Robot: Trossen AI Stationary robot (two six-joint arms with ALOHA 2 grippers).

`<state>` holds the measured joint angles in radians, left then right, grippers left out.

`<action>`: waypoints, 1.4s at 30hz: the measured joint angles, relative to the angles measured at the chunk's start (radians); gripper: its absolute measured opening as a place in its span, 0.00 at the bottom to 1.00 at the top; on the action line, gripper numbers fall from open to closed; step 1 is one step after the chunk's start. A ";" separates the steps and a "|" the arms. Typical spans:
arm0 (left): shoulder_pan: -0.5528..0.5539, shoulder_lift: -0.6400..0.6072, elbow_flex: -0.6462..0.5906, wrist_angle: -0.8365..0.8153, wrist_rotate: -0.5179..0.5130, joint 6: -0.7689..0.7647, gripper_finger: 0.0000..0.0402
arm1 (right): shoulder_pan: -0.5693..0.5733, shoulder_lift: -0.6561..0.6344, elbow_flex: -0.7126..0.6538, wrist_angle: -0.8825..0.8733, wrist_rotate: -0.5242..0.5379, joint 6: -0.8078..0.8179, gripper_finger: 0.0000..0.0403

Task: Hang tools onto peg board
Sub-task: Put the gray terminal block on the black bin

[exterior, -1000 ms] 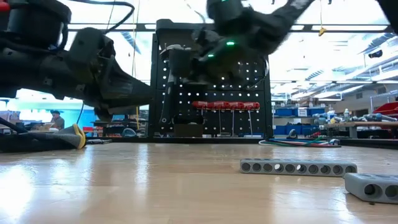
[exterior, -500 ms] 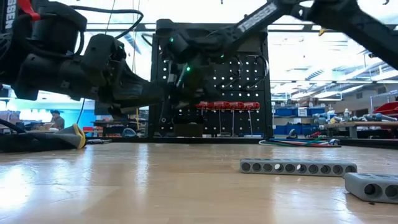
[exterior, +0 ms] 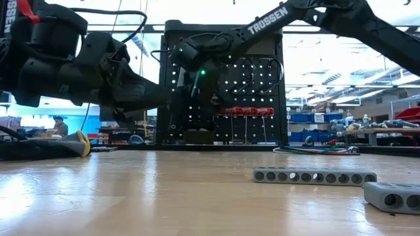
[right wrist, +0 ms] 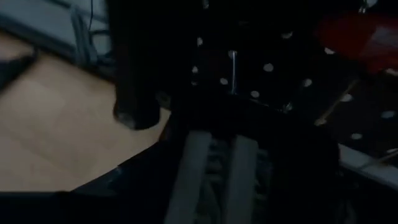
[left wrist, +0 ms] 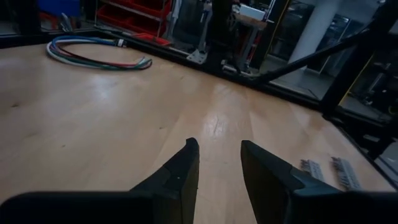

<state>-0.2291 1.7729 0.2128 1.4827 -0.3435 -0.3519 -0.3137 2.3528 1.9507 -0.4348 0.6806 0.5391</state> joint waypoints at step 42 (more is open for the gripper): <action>0.000 0.000 0.042 0.035 -0.011 0.011 0.31 | 0.951 -0.493 -1.022 0.577 -0.196 0.197 0.63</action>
<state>-0.2291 1.7729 0.2545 1.5177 -0.3546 -0.3408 0.6371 1.8603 0.9284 0.1427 0.4843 0.7364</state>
